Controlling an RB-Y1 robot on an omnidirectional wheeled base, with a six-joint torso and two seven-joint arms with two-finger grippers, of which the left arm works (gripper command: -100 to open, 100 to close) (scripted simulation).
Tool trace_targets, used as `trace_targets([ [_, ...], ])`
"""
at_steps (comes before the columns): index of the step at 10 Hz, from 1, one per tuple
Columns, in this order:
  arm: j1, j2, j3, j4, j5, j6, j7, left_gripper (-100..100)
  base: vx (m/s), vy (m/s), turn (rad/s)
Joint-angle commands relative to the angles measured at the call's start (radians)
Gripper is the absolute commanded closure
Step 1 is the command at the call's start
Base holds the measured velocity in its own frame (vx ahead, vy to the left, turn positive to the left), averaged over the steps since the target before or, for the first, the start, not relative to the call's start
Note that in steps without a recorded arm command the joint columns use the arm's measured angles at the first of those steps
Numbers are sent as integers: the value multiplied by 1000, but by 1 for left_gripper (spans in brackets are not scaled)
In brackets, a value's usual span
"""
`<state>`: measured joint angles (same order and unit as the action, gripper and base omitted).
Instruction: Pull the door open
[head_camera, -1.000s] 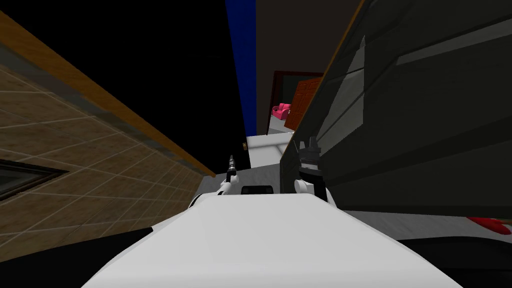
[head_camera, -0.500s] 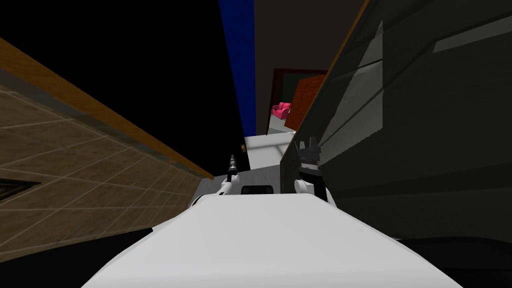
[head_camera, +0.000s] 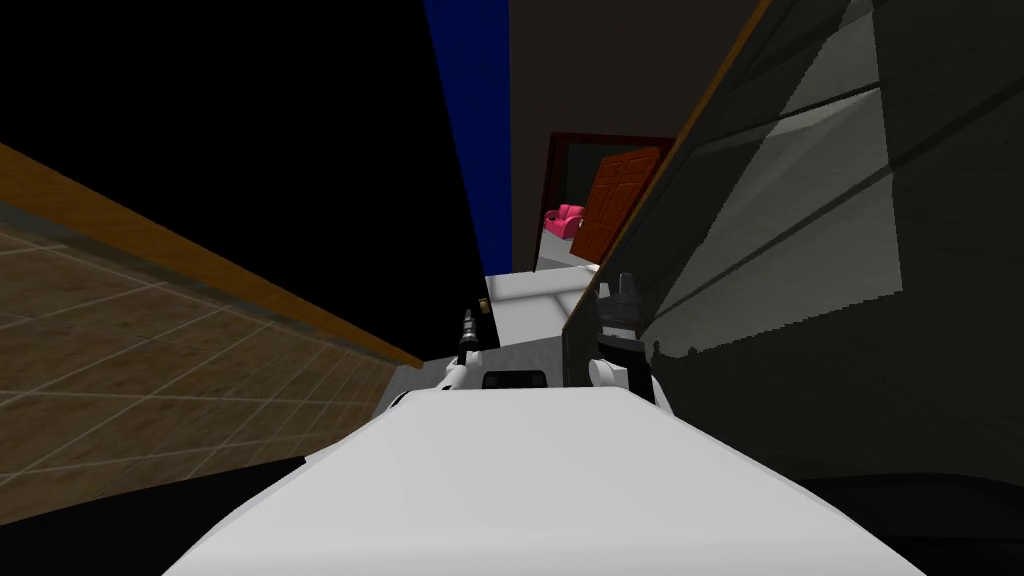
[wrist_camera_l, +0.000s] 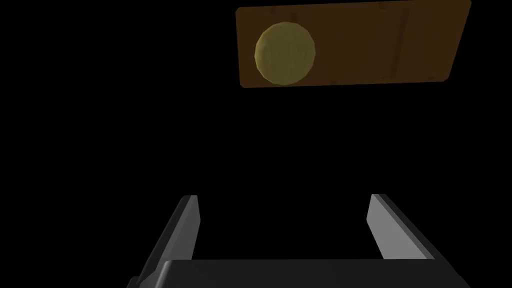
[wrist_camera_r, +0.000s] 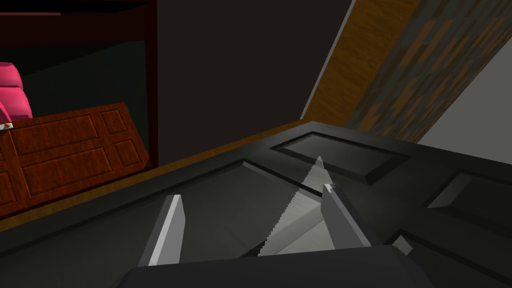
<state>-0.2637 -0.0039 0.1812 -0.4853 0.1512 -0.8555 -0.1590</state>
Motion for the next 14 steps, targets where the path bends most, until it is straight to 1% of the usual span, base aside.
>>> trace_targets([
  [1,-11,-9,-4,23,-6,-18,3,-100,232,-30,5],
  [4,-10,-28,-12,28,-16,-28,4,-100,214,-54,2],
  [5,-10,-28,-12,28,-16,-28,4,-100,145,-48,26],
  [6,-12,-26,-11,40,-15,-37,7,-100,27,-20,36],
  [7,-12,-26,-11,40,-15,-37,7,100,-13,0,-21],
  [12,-12,-26,-11,40,-15,-37,7,100,-4,3,-5],
  [13,-10,-17,-14,42,-17,-35,9,100,-100,22,-42],
  [14,-10,-14,-15,42,-17,-35,11,100,-156,27,-59],
])
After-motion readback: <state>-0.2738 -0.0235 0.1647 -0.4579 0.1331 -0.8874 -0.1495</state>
